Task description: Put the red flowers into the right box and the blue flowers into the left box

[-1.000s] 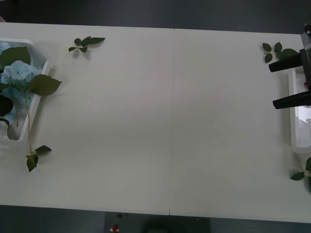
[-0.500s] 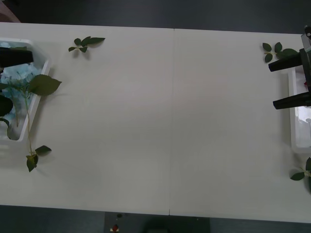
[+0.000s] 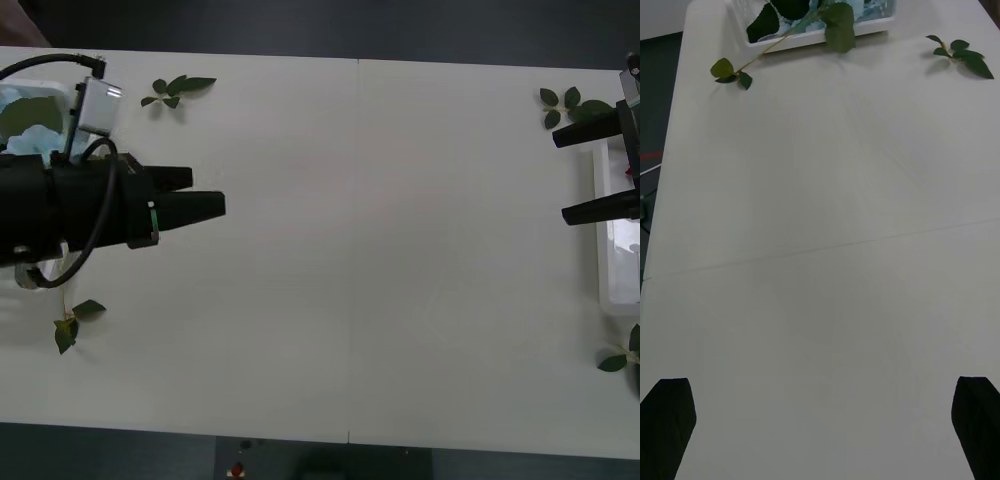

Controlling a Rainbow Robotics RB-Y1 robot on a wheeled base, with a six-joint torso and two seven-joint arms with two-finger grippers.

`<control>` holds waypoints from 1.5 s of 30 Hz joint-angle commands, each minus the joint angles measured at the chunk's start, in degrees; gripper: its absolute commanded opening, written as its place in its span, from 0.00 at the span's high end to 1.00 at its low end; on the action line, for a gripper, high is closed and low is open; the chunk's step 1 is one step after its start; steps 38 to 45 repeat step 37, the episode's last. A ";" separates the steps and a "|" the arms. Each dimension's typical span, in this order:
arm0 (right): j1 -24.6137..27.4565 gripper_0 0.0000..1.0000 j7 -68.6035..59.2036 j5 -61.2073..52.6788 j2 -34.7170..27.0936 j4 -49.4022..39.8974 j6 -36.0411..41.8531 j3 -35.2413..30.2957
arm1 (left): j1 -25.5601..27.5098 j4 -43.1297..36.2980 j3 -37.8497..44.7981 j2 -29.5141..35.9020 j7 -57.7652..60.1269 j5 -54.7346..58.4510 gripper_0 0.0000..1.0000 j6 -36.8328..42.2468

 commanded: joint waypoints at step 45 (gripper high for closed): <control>-0.83 0.00 1.45 -0.79 -1.89 -0.89 -0.12 -0.64 | -6.94 5.09 -7.62 0.34 -21.38 13.15 0.00 -0.51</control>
